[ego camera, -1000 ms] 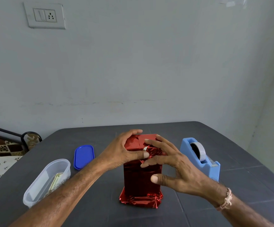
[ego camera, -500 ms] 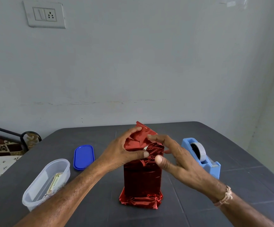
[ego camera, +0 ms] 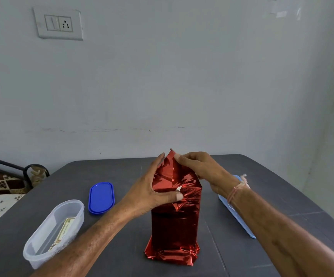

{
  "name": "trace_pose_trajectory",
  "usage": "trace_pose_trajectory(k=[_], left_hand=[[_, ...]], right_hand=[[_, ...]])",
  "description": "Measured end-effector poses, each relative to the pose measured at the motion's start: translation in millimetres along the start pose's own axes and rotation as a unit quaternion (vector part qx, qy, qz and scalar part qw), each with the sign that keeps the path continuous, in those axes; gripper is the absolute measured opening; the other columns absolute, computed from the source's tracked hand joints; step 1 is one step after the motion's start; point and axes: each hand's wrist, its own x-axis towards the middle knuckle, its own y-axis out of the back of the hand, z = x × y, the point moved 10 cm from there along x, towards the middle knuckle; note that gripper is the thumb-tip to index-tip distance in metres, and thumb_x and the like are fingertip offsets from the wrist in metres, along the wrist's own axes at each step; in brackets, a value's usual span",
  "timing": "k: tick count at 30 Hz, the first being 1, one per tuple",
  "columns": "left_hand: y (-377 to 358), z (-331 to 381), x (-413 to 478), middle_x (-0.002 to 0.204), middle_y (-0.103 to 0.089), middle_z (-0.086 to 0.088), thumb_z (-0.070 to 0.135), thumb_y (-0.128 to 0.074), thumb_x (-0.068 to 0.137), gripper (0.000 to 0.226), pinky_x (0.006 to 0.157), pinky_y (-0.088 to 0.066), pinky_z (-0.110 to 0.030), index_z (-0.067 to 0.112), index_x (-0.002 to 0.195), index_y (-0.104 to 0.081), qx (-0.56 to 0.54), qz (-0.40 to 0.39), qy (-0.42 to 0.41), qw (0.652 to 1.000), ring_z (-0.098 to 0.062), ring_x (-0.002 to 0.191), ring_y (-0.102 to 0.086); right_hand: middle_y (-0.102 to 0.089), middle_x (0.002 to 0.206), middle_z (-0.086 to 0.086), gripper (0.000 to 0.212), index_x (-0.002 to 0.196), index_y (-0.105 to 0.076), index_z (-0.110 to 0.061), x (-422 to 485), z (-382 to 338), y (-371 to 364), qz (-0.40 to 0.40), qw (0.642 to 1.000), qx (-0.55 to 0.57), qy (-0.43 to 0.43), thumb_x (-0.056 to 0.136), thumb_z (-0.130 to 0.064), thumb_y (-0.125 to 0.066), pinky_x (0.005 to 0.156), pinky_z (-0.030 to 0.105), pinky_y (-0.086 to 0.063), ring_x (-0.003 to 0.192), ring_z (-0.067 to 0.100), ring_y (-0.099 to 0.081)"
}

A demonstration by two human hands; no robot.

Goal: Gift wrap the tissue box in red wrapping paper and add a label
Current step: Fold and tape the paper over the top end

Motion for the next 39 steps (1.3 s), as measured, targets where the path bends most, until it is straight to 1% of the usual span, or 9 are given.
trace_pose_trajectory(k=[3, 8, 11, 14, 19, 23, 27, 34, 39], left_hand=[[0, 0, -1, 0.162, -0.034, 0.016, 0.061, -0.090, 0.063, 0.125, 0.120, -0.038, -0.038, 0.058, 0.156, -0.007, 0.001, -0.003, 0.003, 1.000, -0.005, 0.142, -0.043], [0, 3, -2, 0.162, -0.034, 0.015, 0.056, -0.088, 0.065, 0.126, 0.121, -0.034, -0.036, 0.056, 0.157, -0.002, 0.005, -0.001, 0.008, 1.000, -0.004, 0.142, -0.040], [-1, 6, -2, 0.162, -0.031, 0.017, 0.052, -0.087, 0.067, 0.125, 0.118, -0.032, -0.028, 0.054, 0.158, -0.001, 0.007, -0.002, 0.002, 1.000, 0.002, 0.138, -0.038], [0, 6, -4, 0.161, -0.032, 0.018, 0.053, -0.088, 0.067, 0.125, 0.123, -0.030, -0.038, 0.058, 0.156, -0.001, 0.006, 0.004, 0.001, 1.000, -0.003, 0.145, -0.035], [-2, 3, -6, 0.128, -0.031, 0.046, 0.051, -0.088, 0.068, 0.123, 0.110, -0.033, -0.017, 0.059, 0.155, -0.001, 0.011, -0.002, 0.003, 1.000, 0.030, 0.115, -0.039], [-1, 3, -6, 0.128, -0.035, 0.039, 0.054, -0.087, 0.066, 0.122, 0.100, -0.037, -0.011, 0.062, 0.154, -0.002, 0.006, 0.007, 0.003, 1.000, 0.019, 0.116, -0.044], [-1, 4, -6, 0.124, -0.036, 0.042, 0.054, -0.086, 0.064, 0.120, 0.085, -0.039, 0.003, 0.061, 0.154, -0.007, 0.002, 0.017, -0.006, 1.000, 0.034, 0.107, -0.044], [-1, 1, -5, 0.138, -0.056, 0.024, 0.054, -0.089, 0.066, 0.102, 0.099, -0.048, -0.010, 0.050, 0.153, -0.036, 0.008, 0.008, -0.016, 1.000, 0.013, 0.119, -0.056], [0, 1, -5, 0.131, -0.063, 0.020, 0.049, -0.090, 0.069, 0.087, 0.095, -0.053, -0.015, 0.038, 0.145, -0.050, 0.006, 0.001, -0.012, 1.000, 0.006, 0.115, -0.062]], right_hand=[[-0.079, 0.098, 0.009, 0.056, 0.106, -0.076, -0.004, 9, 5, -4, -0.016, 0.998, -0.002, -0.067, 0.087, -0.057, -0.071, 0.070, 0.028, -0.052, 0.085, 0.017, -0.073], [-0.078, 0.089, 0.005, 0.052, 0.102, -0.076, -0.002, 24, 2, -5, -0.020, 0.998, 0.004, -0.067, 0.084, -0.051, -0.077, 0.074, 0.030, -0.053, 0.080, 0.014, -0.070], [-0.075, 0.080, 0.003, 0.041, 0.095, -0.078, -0.006, 29, 0, -8, -0.024, 0.998, -0.004, -0.055, 0.085, -0.045, -0.079, 0.057, 0.020, -0.051, 0.063, 0.009, -0.067], [-0.072, 0.073, 0.008, 0.037, 0.090, -0.076, -0.002, 33, -1, -10, -0.012, 0.999, 0.020, -0.045, 0.087, -0.038, -0.080, 0.048, 0.017, -0.048, 0.053, 0.010, -0.063], [-0.070, 0.068, 0.012, 0.035, 0.086, -0.074, 0.005, 36, 10, -14, 0.001, 0.996, 0.058, -0.063, 0.088, -0.029, -0.080, 0.052, 0.022, -0.054, 0.052, 0.017, -0.063], [-0.063, 0.053, 0.007, 0.033, 0.061, -0.065, -0.008, 36, 24, -20, -0.014, 0.992, 0.073, -0.103, 0.087, -0.022, -0.081, 0.043, 0.020, -0.047, 0.039, 0.014, -0.056], [-0.067, 0.057, 0.009, 0.027, 0.062, -0.070, -0.008, 38, 33, -20, -0.015, 0.985, 0.090, -0.147, 0.083, -0.018, -0.084, 0.045, 0.021, -0.049, 0.042, 0.017, -0.060], [-0.072, 0.074, 0.010, 0.020, 0.096, -0.073, -0.002, 37, 53, -33, -0.100, 0.963, 0.094, -0.231, 0.085, -0.017, -0.082, 0.056, 0.028, -0.057, 0.058, 0.020, -0.066], [-0.070, 0.064, 0.008, 0.019, 0.083, -0.070, -0.002, 32, 66, -40, -0.119, 0.952, 0.140, -0.247, 0.098, -0.013, -0.063, 0.052, 0.025, -0.055, 0.050, 0.017, -0.065]])
